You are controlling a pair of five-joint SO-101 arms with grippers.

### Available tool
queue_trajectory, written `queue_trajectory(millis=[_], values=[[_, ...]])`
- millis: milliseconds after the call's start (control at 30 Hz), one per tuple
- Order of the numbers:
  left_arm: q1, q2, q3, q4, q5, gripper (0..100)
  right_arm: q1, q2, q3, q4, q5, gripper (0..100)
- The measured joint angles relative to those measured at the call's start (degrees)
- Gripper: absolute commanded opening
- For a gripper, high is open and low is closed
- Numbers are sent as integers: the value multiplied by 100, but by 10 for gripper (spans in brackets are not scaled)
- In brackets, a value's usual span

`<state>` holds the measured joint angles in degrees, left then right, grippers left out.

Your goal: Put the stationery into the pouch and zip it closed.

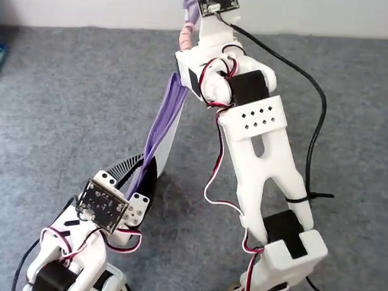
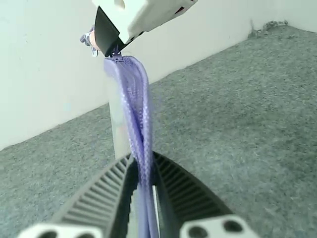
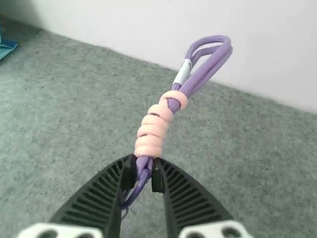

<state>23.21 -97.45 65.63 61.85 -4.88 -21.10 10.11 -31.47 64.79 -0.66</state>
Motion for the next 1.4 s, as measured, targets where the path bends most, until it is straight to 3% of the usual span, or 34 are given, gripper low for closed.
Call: queue_trajectory(millis=[233, 400, 533, 833, 1033, 1100, 1200, 1333, 1400], values=[[0, 0, 0, 0, 0, 25, 0, 0, 0, 0, 0, 7], [-9, 0, 0, 0, -26, 205, 0, 9, -9, 18, 0, 7], [-387, -97, 0, -132, 220, 326, 545, 97, 0, 79, -9, 7], [-1407, -97, 0, -264, 360, 334, 1002, 97, 0, 835, -9, 12], [-1978, -97, 0, -264, 360, 334, 1116, -35, 0, 1925, -9, 218], [-2136, -97, 0, -264, 413, 334, 1213, -141, 0, 2198, -9, 245], [-2356, -97, 0, -264, 571, 334, 1398, -369, 0, 2576, -123, 181], [-2743, -97, 193, -273, 695, 333, 1495, -782, 0, 3262, -202, 0], [-2927, -97, 220, -273, 774, 327, 1495, -967, 0, 3525, -255, 38]])
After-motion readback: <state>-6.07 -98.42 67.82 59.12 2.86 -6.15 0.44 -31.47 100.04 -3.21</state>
